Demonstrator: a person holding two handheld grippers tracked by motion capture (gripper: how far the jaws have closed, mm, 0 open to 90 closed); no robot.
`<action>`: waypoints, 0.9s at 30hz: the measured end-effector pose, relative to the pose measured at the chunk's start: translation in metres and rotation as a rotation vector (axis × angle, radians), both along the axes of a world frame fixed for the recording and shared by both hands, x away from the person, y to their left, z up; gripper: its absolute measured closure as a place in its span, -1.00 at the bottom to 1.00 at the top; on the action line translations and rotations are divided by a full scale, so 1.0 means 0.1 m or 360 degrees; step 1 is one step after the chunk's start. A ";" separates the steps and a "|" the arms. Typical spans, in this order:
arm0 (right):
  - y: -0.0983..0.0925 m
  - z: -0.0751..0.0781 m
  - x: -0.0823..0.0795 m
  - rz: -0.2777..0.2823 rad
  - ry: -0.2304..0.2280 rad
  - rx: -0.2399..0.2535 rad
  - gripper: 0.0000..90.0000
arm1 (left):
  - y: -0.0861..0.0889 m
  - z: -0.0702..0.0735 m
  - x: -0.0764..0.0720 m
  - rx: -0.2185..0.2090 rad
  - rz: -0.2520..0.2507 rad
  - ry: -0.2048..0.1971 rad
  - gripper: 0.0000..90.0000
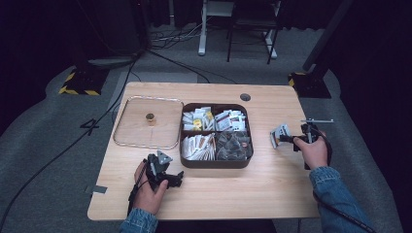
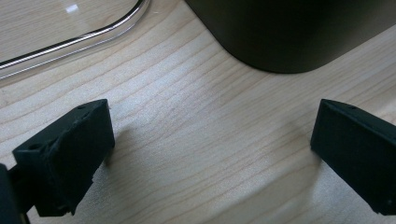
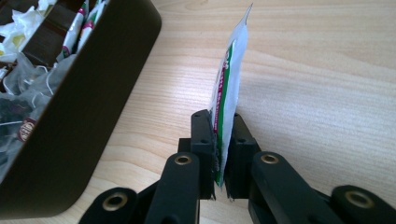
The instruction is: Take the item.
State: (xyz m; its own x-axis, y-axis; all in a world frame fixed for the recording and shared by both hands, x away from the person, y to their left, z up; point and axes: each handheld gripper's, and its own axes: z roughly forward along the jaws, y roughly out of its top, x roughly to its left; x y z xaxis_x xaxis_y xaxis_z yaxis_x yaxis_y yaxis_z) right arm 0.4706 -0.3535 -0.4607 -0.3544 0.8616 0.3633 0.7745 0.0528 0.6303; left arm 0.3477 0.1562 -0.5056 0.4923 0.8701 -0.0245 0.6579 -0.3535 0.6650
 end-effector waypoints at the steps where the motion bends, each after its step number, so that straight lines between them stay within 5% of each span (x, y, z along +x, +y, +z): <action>1: 0.00 -0.01 0.00 0.0003 0.0003 -0.0001 0.87 | 0.00 0.00 0.00 0.0000 0.0000 0.0000 -1.00; 5: -0.01 -0.05 0.00 -0.0001 0.0010 -0.0019 0.70 | 0.00 0.00 0.00 0.0000 0.0000 0.0000 -1.00; 13: -0.11 -0.09 -0.01 -0.0091 -0.0067 -0.0058 0.06 | 0.00 0.00 0.00 -0.0001 0.0000 0.0000 -1.00; 19: -0.29 -0.07 -0.05 -0.0196 -0.0126 -0.0138 0.00 | 0.00 0.00 0.00 0.0000 0.0000 0.0000 -1.00; 27: -0.29 0.08 -0.15 -0.0141 -0.0183 -0.0117 0.00 | 0.00 0.00 0.00 0.0000 0.0000 0.0000 -1.00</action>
